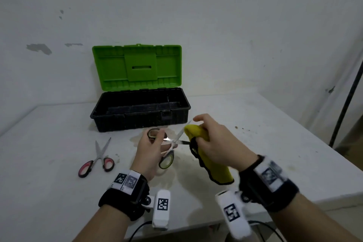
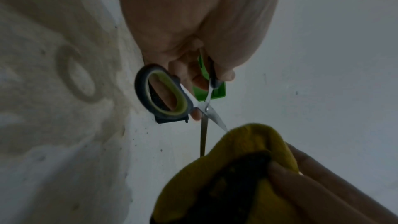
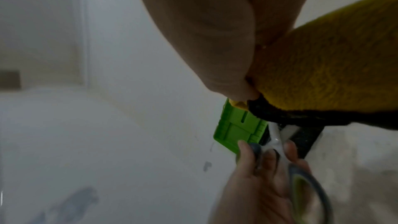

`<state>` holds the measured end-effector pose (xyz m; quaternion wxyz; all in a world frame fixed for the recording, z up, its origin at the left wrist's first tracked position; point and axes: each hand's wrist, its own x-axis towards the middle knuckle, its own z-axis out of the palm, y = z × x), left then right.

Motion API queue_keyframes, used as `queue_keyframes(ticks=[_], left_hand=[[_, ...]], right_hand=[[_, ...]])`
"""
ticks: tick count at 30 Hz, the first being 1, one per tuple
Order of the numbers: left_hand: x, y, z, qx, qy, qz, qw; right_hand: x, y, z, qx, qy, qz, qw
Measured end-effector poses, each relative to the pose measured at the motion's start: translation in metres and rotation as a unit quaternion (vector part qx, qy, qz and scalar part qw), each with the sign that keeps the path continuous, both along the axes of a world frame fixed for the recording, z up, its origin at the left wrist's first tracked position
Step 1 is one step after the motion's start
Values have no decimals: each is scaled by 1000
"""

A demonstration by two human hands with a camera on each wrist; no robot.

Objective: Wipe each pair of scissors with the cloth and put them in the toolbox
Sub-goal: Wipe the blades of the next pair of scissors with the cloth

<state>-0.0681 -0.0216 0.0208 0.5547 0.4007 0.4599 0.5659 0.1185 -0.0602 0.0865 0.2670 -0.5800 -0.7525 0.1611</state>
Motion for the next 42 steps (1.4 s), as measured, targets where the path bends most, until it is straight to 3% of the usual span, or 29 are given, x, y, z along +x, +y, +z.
queue_keyframes(ticks=[5,12,20,24,29,37,42], left_hand=[[7,-2,4,-10,-53,-10,999],[8,6,-4,-51,-95,5,994],[14,8,-10,-44,-83,13,995],[15,3,-10,-11,-23,36,999],[16,1,-7,14,36,71,997],[21,-5,-5,45,68,49,995],[22,-6,-10,43,104,71,991]], right_hand=[[-28,12,-33,95,-49,50,993],[-34,13,-55,208,-129,26,969],[-35,15,-64,184,-64,31,980],[-34,12,-60,178,-11,36,983],[-34,13,-60,242,-26,31,969],[-34,17,-65,211,26,16,977],[-35,10,-64,177,9,25,984]])
